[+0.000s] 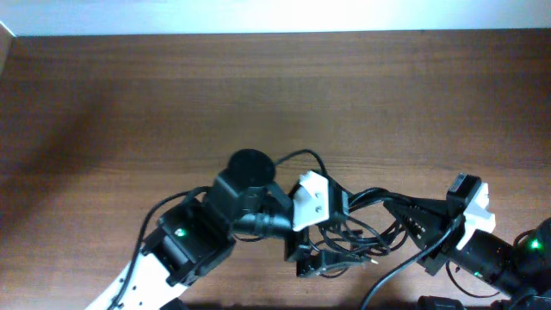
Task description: Untangle cables
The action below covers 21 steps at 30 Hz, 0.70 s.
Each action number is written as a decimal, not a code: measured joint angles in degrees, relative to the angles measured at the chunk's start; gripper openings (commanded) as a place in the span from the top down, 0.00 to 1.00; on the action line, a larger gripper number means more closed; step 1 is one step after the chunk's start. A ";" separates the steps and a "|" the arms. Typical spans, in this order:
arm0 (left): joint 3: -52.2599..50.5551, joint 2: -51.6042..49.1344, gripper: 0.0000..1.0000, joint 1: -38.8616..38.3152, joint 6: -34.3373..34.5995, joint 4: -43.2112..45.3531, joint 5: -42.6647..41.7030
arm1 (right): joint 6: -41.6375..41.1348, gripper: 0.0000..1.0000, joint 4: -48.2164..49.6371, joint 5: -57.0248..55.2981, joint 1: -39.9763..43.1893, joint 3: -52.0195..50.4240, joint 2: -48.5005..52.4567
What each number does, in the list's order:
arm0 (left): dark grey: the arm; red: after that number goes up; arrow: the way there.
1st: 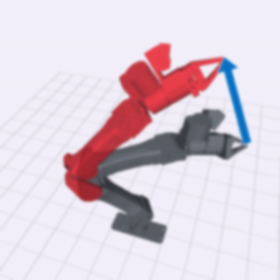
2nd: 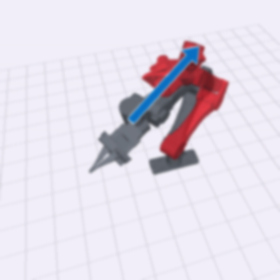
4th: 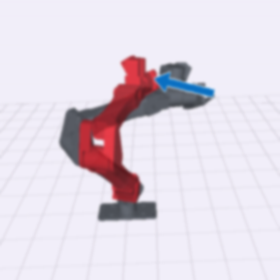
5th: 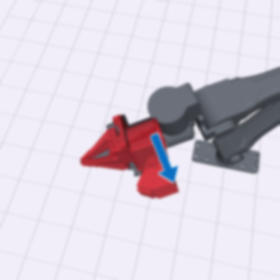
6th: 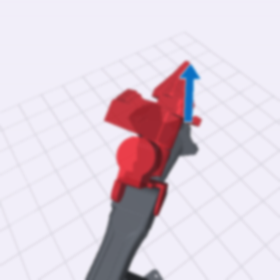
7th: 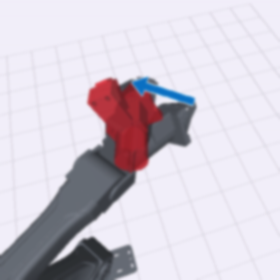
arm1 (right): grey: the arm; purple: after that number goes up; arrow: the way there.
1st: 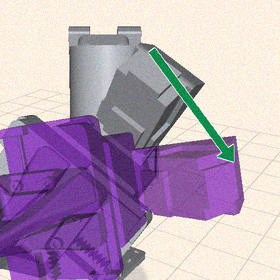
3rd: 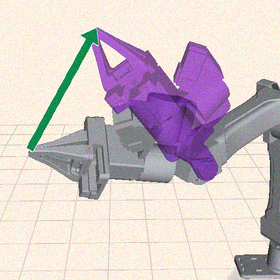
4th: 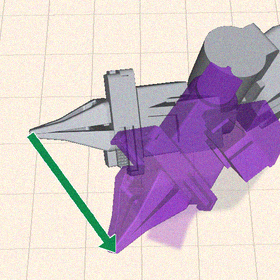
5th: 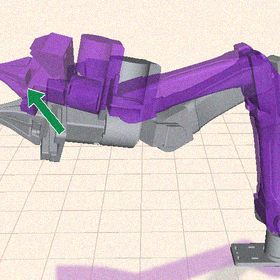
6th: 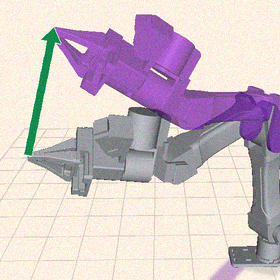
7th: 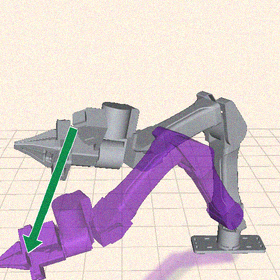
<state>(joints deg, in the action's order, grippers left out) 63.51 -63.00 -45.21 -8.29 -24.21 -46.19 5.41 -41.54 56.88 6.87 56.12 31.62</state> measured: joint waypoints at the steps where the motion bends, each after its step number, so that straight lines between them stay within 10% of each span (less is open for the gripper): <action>1: 0.00 0.85 0.01 1.07 0.52 -0.68 0.46 | -0.52 0.96 0.07 -1.01 0.00 0.00 0.00; 21: 0.00 10.71 0.01 7.78 0.94 -16.76 25.49 | -10.95 0.96 13.29 2.56 0.00 -0.04 0.04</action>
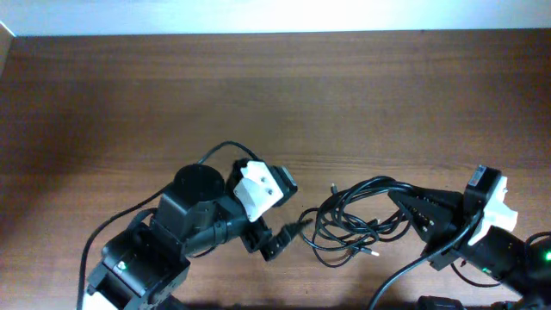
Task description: Untangle cables
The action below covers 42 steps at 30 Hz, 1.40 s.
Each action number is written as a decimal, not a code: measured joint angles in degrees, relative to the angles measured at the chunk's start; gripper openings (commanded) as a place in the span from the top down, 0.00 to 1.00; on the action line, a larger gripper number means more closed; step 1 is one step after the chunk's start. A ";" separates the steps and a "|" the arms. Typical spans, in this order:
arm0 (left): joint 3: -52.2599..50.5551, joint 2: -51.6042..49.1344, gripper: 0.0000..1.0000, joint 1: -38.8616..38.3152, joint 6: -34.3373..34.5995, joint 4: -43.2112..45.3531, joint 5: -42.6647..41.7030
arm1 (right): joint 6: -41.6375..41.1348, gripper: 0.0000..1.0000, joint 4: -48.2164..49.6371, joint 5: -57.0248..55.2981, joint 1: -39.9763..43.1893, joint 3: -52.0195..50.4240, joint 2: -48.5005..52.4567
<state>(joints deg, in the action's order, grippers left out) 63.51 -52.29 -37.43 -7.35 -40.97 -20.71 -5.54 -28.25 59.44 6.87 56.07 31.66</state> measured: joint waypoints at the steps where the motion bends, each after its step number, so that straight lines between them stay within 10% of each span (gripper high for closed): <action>1: 0.00 0.00 0.01 0.50 0.33 0.02 0.96 | -0.24 0.96 0.00 0.24 0.00 -0.02 0.00; 6: 0.00 -2.23 0.01 1.68 1.25 2.12 -0.20 | -0.31 0.96 0.52 2.40 0.00 -0.02 0.00; 8: 0.00 -5.07 0.30 1.68 1.25 2.97 -3.65 | -0.28 0.96 0.55 2.67 0.00 -0.02 0.00; 9: 0.00 -6.32 0.81 1.68 1.18 3.04 -4.57 | -0.31 0.96 0.55 2.80 0.00 -0.02 0.00; 10: 0.00 -8.57 1.00 1.68 1.64 3.06 -5.55 | -0.28 0.96 0.55 2.84 0.00 -0.02 0.00; 17: 0.00 -10.60 1.00 2.43 7.41 4.04 -4.68 | -0.26 0.96 0.55 2.80 0.00 -0.02 0.04; 30: 0.00 -10.12 1.00 8.31 76.13 2.14 -5.27 | -0.31 0.96 0.42 2.12 0.00 0.00 0.04; 31: 0.00 -10.12 0.86 8.33 79.21 2.14 -6.95 | -0.28 0.96 0.44 2.14 0.00 0.00 0.04; 33: 0.00 -10.12 0.01 8.31 83.62 2.19 -9.42 | -0.31 0.96 0.42 2.14 0.00 0.00 0.04; 36: 0.00 -10.12 0.01 8.31 82.36 2.40 -10.38 | -0.39 0.96 0.35 2.16 0.00 0.00 0.04; 42: 0.00 -9.81 0.01 8.31 56.41 2.64 -10.16 | -0.48 0.96 0.24 2.16 0.00 0.00 0.04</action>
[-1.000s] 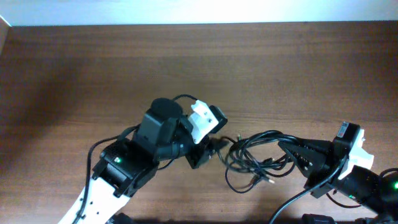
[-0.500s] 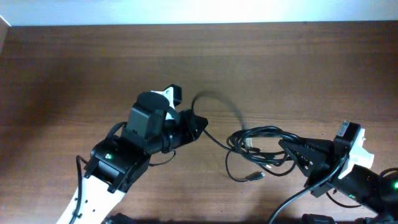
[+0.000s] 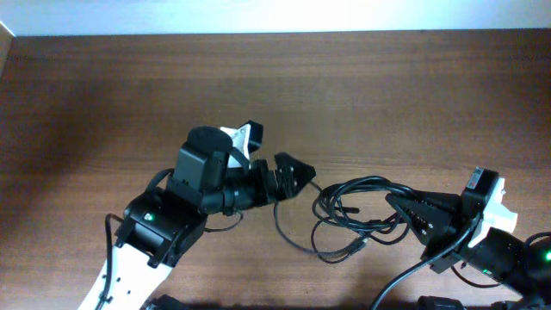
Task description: Untangle cables
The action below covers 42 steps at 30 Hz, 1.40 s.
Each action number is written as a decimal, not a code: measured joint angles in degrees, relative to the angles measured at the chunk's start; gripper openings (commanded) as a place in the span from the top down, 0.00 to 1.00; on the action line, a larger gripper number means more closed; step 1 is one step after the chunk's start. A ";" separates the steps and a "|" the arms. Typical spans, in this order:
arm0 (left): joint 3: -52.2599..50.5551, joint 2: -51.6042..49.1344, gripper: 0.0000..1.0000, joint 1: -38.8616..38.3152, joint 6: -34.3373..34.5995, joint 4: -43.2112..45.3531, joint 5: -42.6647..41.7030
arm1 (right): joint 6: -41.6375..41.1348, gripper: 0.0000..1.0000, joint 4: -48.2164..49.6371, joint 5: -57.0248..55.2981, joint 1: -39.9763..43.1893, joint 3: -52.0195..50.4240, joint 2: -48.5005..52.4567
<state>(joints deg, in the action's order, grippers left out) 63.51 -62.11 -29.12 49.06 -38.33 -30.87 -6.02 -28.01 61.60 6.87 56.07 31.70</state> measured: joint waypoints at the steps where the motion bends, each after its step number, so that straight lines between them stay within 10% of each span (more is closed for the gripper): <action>1: 0.00 0.57 0.01 0.00 -5.27 -0.02 0.00 | -0.09 0.96 0.00 -0.07 0.00 -0.02 0.00; 9: 0.00 12.33 0.01 0.00 -42.40 -0.52 -1.25 | -7.26 0.96 -0.02 -3.06 0.00 0.00 0.00; 15: 0.00 12.98 0.01 0.00 -55.43 -0.92 -6.56 | -16.50 0.96 6.21 3.80 0.00 -0.04 0.04; 29: 0.00 6.03 0.01 -2.64 -60.63 6.78 -23.30 | -21.03 0.96 7.04 11.19 0.00 -0.04 0.07; 31: 0.00 3.85 0.21 -4.00 -60.65 8.02 -23.78 | -20.98 0.96 7.06 11.39 0.00 -0.04 0.07; 33: 0.00 2.12 0.86 -5.07 -60.87 9.70 -24.06 | -21.03 0.96 7.06 11.43 0.00 -0.04 0.07; 34: 0.00 1.66 1.00 -5.27 -60.89 10.21 -24.24 | -21.00 0.96 7.06 11.39 0.00 -0.04 0.07; 37: 0.00 1.55 1.00 -5.33 -61.29 11.10 -24.70 | -21.03 0.96 7.06 11.34 0.00 -0.04 0.07; 40: 0.00 1.55 1.00 -5.38 -61.29 11.30 -24.74 | -21.18 0.58 7.06 11.41 0.00 -0.04 0.07; 41: 0.00 1.53 1.00 -5.38 -61.02 11.45 -24.52 | -21.07 0.01 7.04 11.41 0.00 -0.04 0.07; 42: 0.00 1.55 1.00 -5.38 -59.93 11.63 -23.47 | -20.52 0.01 7.04 11.56 0.00 -0.04 0.07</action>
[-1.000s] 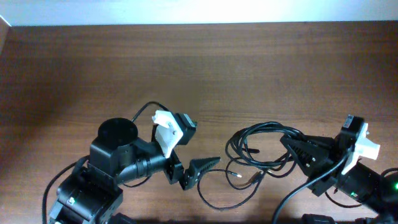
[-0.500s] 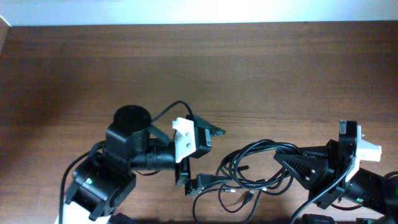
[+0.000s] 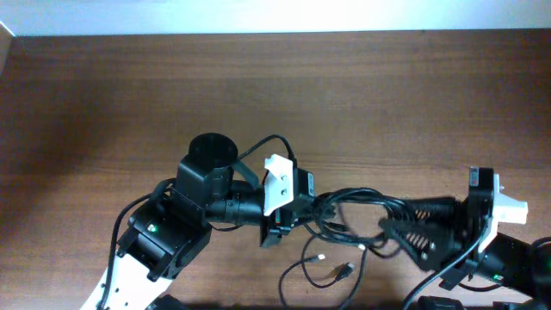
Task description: Untangle cables
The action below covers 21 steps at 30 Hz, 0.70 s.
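A tangle of thin black cables (image 3: 353,211) lies on the wooden table at the lower middle. My left gripper (image 3: 293,211) is at the tangle's left end, its white wrist block (image 3: 280,182) above it; its fingers hide behind the block and the cables. My right gripper (image 3: 398,231) reaches in from the right and is shut on the tangle's right end. One loose strand with a plug (image 3: 344,272) lies in front of the tangle, curling toward the near edge.
The brown wooden table (image 3: 275,86) stretches away behind the arms, with a pale wall strip along its far edge. The left arm's black base joint (image 3: 212,151) stands left of the tangle. The near table edge is close below both arms.
My left gripper was up and to the left of the tangle with a strand trailing from it. It is now back at the tangle's left end. The loose strand lies nearer the front edge.
First my left gripper was on the tangle while the right held its right end. Then the left was off to the left with a cable end beside it. Later it was raised up-left with a strand drawn out. Now it is at the bundle again, one strand lying free.
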Each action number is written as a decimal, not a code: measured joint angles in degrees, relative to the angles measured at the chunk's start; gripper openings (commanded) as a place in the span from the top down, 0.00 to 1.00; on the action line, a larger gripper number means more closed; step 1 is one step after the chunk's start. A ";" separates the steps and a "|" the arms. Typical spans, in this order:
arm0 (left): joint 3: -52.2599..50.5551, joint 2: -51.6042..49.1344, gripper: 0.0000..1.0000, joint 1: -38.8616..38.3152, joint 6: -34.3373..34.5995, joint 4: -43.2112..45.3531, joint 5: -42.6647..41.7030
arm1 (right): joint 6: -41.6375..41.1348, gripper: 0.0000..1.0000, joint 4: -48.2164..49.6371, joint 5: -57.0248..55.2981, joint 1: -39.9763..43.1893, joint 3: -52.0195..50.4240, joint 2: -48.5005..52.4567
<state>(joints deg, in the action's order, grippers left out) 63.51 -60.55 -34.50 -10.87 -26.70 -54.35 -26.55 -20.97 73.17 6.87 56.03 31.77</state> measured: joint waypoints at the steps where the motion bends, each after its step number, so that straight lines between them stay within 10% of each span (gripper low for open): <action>1: 0.00 0.02 1.00 0.02 0.83 0.00 1.14 | 0.83 0.01 -0.31 0.02 0.00 0.00 0.00; 12: -0.02 6.67 1.00 1.95 15.56 -1.33 23.23 | 9.27 0.01 -16.76 -10.10 0.00 0.13 0.00; 21: -0.02 5.49 1.00 1.68 47.06 -3.78 33.14 | 28.26 0.01 -16.79 -0.74 0.00 0.13 0.00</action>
<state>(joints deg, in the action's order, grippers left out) 63.48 -55.07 -32.82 36.18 -30.48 -21.21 1.72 -37.76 72.42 6.87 56.16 31.77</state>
